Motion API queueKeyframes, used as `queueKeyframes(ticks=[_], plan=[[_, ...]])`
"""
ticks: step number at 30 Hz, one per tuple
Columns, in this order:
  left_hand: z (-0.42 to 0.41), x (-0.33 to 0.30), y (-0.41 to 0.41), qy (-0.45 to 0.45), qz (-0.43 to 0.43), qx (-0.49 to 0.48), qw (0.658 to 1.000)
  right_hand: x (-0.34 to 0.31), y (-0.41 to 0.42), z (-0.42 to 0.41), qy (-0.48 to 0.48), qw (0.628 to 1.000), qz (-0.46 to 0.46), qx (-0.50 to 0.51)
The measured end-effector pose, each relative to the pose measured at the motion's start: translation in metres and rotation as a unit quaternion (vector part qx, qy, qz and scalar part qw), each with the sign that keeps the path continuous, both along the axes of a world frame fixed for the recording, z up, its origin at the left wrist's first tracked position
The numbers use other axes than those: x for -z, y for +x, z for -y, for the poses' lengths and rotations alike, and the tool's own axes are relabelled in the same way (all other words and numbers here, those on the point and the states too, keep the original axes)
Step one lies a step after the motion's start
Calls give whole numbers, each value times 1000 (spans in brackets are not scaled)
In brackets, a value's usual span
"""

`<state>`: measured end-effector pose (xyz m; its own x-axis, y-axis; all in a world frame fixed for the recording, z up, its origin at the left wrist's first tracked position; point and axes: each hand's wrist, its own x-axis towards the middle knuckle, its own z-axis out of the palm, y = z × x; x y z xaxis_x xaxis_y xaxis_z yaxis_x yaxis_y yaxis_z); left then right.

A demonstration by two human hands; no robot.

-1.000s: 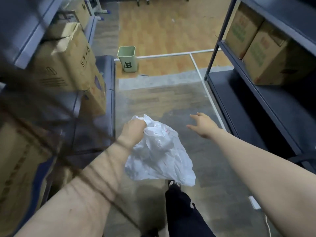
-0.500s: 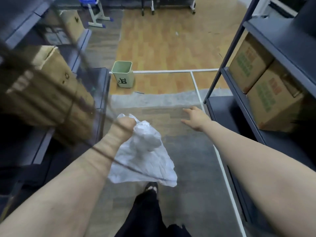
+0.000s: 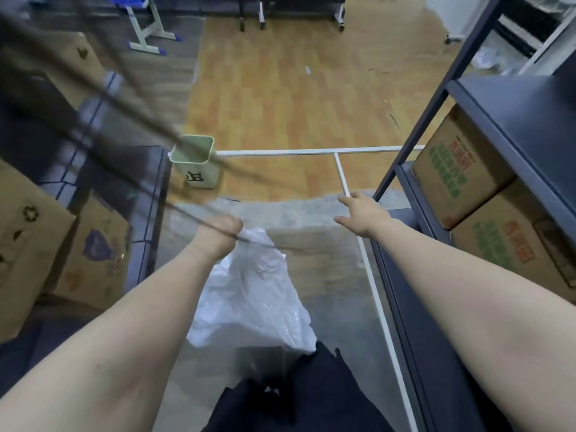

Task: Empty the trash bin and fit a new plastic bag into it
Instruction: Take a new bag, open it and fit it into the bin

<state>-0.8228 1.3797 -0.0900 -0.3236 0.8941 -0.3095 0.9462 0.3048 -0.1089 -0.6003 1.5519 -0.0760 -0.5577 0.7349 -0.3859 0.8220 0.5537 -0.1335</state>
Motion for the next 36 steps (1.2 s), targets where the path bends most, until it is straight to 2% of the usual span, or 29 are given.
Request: queueKeyframes(ticks=[7, 13, 21, 29, 36], plan=[[-137, 12, -30, 22, 18, -48, 998, 10, -35, -158, 10, 999, 26, -28], [-220, 15, -55, 29, 16, -90, 995, 6, -80, -263, 9, 997, 26, -71], [-310, 22, -118, 4, -6, -124, 992, 11, -170, -356, 7, 991, 13, -132], [-408, 31, -225, 7, 6, -154, 988, 13, -285, -458, 0, 990, -1, -143], [-440, 26, -290, -15, 12, -212, 977, 18, -378, -511, -15, 981, 24, -191]])
